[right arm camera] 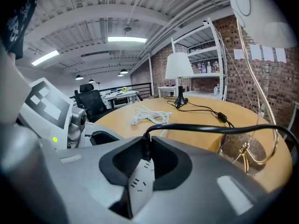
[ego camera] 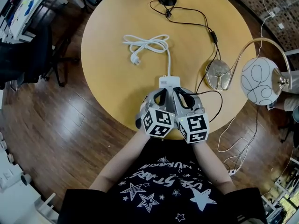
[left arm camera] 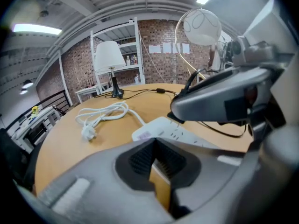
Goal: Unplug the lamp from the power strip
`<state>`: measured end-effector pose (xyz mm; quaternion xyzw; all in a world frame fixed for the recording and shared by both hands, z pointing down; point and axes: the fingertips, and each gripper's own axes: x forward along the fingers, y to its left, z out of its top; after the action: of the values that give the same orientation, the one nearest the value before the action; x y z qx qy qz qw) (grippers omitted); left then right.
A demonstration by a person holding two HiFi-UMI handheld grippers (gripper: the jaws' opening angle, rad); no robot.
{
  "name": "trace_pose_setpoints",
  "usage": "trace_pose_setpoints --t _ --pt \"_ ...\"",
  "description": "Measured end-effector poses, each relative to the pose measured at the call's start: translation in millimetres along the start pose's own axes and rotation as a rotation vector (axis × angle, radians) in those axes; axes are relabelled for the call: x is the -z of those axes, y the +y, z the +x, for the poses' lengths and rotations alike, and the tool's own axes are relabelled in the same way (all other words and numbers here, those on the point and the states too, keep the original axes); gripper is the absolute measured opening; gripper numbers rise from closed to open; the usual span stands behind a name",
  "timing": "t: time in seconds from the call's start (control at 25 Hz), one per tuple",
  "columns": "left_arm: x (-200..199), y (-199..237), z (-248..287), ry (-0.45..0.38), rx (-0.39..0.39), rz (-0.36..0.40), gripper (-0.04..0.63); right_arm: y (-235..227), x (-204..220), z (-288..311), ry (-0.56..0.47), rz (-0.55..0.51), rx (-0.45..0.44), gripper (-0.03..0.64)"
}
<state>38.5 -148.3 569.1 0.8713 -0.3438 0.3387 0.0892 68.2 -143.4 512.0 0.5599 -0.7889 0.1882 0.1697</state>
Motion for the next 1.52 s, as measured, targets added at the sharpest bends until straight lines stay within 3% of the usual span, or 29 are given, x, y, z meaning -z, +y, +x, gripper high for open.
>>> trace_pose_setpoints --t 0.2,0.36,0.44,0.56,0.92,1.2,1.52 --pt "-0.1 0.9 -0.4 -0.022 -0.013 0.004 0.005 -3.9 2.3 -6.4 -0.001 0.019 0.007 0.058" --pt "0.6 -0.5 -0.6 -0.036 -0.024 0.138 0.005 -22.0 9.3 -15.5 0.007 0.080 0.037 0.058" --pt "3.0 5.3 -1.6 -0.019 -0.045 0.153 0.005 -28.8 6.3 -24.1 -0.014 0.094 0.044 0.058" --pt "-3.2 18.5 -11.6 -0.037 -0.081 0.104 0.005 -27.9 -8.1 -39.5 -0.065 0.093 0.025 0.058" --pt "-69.7 40.3 -82.1 -0.264 -0.144 0.012 0.005 6.5 -78.6 -83.8 -0.249 0.081 -0.083 0.060" --pt "-115.6 27.3 -132.0 -0.441 -0.101 -0.016 0.005 21.4 -129.8 -113.9 -0.391 0.086 -0.150 0.060" --pt "-147.1 11.5 -165.1 -0.582 -0.064 -0.068 0.005 20.7 -140.7 -122.3 -0.436 0.035 -0.153 0.060"
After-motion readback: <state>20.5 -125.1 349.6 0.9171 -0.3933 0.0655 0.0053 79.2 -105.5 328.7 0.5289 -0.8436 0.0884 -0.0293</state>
